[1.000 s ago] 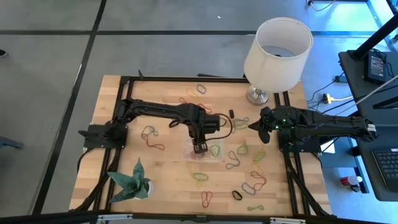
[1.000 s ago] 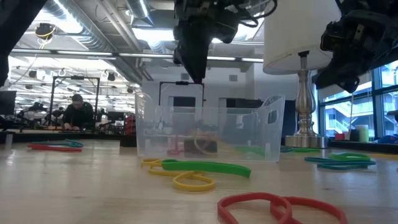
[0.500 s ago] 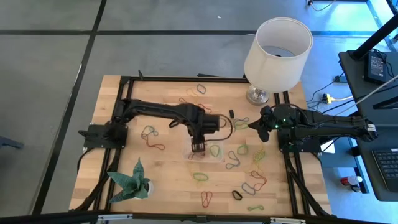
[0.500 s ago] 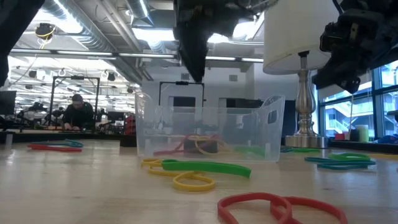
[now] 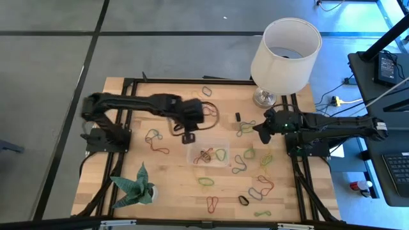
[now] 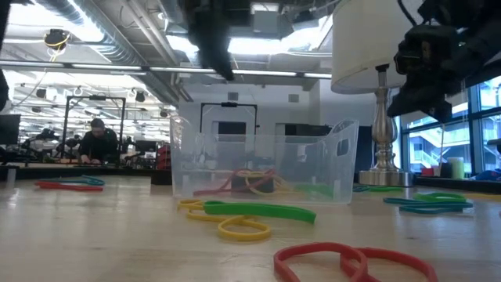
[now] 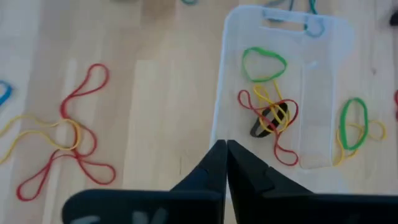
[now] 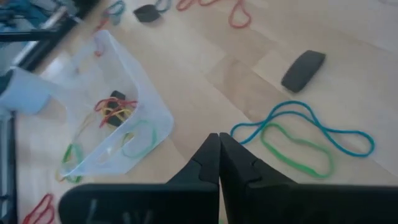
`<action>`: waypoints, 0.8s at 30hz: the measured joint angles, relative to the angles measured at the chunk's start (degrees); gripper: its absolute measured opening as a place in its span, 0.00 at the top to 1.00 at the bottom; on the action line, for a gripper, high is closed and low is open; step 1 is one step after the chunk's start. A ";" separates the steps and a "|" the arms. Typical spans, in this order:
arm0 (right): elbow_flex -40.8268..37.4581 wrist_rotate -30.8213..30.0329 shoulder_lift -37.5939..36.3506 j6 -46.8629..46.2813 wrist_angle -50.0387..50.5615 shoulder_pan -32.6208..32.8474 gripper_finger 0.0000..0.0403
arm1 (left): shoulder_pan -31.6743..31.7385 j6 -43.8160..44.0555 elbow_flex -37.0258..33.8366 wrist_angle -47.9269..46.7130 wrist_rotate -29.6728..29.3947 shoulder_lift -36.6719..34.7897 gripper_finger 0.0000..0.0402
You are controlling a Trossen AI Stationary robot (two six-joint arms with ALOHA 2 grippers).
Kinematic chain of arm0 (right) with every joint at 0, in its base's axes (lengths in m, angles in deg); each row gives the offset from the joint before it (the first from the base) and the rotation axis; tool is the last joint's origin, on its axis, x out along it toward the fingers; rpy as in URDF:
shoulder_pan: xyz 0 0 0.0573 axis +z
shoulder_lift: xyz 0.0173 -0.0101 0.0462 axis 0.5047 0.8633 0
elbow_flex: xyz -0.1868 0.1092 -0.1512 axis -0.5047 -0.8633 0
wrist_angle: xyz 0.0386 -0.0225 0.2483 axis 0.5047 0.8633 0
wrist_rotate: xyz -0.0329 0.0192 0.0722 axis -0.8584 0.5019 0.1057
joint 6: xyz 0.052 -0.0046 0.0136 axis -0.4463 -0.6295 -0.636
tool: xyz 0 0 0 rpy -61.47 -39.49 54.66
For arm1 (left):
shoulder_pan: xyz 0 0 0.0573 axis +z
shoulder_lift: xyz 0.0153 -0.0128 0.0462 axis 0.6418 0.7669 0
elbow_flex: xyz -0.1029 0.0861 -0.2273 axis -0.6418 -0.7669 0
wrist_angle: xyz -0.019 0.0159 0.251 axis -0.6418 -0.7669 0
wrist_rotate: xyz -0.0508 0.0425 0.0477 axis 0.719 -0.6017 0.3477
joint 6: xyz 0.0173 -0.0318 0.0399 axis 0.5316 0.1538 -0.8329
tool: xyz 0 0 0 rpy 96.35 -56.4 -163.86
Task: Pick and place rubber bands into bin
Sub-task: Put the blue rubber band into the transparent bin
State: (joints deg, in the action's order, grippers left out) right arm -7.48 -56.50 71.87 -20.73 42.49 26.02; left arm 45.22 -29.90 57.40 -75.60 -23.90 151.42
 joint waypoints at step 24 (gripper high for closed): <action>30.30 1.40 47.40 -11.81 23.22 15.50 0.93 | 11.05 -0.84 -40.28 20.13 1.41 -41.05 0.99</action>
State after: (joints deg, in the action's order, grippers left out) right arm 22.82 -55.10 119.26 -32.54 65.71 41.52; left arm 56.26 -30.74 17.11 -55.47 -22.49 110.36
